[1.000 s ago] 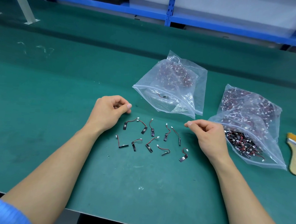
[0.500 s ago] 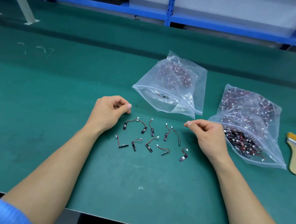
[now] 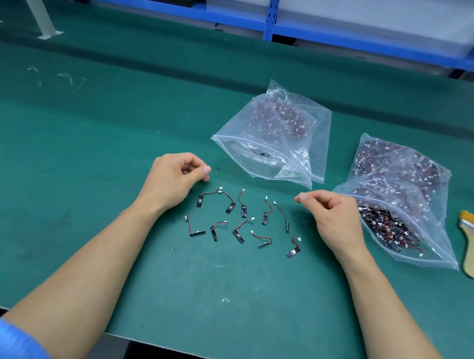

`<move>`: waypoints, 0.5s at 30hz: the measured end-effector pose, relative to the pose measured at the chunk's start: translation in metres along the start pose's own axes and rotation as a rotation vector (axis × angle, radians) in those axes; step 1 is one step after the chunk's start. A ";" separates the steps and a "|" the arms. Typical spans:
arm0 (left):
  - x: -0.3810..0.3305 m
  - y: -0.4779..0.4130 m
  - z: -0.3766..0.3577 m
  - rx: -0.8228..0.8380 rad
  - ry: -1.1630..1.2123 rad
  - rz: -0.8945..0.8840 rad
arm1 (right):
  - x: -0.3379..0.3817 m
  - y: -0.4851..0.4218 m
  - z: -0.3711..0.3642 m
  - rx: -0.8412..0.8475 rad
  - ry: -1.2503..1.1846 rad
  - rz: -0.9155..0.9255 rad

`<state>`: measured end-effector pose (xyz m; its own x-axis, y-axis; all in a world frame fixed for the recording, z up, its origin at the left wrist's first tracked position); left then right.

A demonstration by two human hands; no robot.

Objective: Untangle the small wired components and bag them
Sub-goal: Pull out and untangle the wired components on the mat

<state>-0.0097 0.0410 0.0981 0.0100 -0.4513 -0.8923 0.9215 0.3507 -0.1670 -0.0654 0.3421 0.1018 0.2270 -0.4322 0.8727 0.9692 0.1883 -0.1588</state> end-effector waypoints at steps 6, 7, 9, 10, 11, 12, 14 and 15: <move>0.001 0.000 0.000 0.001 0.005 -0.007 | 0.000 0.000 0.000 -0.002 0.001 0.002; 0.001 0.000 0.000 0.001 0.006 -0.008 | 0.000 0.000 0.000 -0.002 0.000 0.005; 0.001 -0.001 0.000 0.002 0.007 -0.007 | 0.000 0.000 0.000 0.000 -0.003 0.009; 0.002 -0.001 0.000 0.004 0.011 -0.005 | -0.001 0.000 0.000 0.002 -0.005 0.012; 0.002 -0.001 0.000 0.006 0.015 -0.004 | -0.001 0.000 0.000 0.002 -0.007 0.015; 0.002 -0.001 0.000 0.008 0.018 -0.002 | -0.002 0.000 0.001 0.000 -0.010 0.015; 0.003 -0.001 0.000 0.009 0.018 -0.002 | -0.003 0.000 0.001 -0.002 -0.014 0.007; 0.003 -0.001 0.000 0.009 0.016 -0.003 | -0.003 -0.001 0.001 0.000 -0.014 0.005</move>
<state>-0.0103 0.0392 0.0957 0.0015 -0.4391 -0.8985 0.9250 0.3419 -0.1655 -0.0665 0.3436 0.0998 0.2302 -0.4188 0.8784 0.9681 0.1904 -0.1630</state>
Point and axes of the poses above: each hand's wrist, its own y-axis away from the middle knuckle, its own z-axis out of the back of the hand, x = y × z, the point moved 2 cm from there along -y, towards the middle knuckle, and after that the axes turned 5 degrees about y, right-handed, at the moved point
